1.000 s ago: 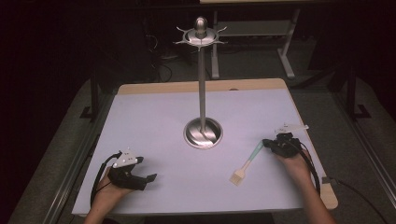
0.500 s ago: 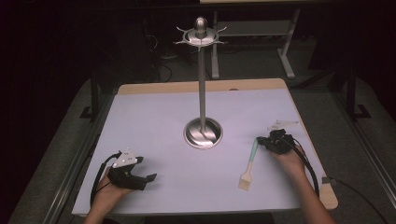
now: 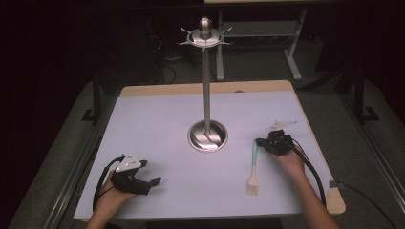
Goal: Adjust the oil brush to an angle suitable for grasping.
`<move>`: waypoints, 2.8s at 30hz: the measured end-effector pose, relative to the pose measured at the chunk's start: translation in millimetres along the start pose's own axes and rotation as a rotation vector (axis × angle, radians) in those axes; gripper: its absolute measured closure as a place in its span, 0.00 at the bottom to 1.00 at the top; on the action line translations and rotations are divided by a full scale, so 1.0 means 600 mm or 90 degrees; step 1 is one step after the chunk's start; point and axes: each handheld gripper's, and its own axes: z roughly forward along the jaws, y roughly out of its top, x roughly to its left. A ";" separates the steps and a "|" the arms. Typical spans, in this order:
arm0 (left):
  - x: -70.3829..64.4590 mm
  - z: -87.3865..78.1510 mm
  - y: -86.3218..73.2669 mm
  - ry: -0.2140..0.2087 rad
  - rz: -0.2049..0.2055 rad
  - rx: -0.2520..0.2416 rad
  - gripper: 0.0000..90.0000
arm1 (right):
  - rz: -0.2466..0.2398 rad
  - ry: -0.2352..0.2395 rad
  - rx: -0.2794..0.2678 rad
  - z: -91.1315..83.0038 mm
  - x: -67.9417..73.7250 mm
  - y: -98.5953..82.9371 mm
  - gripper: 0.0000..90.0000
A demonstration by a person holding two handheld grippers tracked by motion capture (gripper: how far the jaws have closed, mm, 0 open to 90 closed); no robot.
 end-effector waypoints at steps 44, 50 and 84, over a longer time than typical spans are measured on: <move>-0.002 -0.004 0.000 -0.002 -0.004 -0.001 0.16 | -0.057 0.084 -0.020 0.025 0.077 0.036 1.00; -0.002 -0.005 0.000 0.000 -0.004 -0.004 0.16 | -0.049 0.080 0.017 -0.013 0.096 0.030 1.00; -0.002 -0.002 -0.002 -0.001 -0.004 0.001 0.16 | -0.120 0.084 0.143 -0.069 0.185 -0.034 1.00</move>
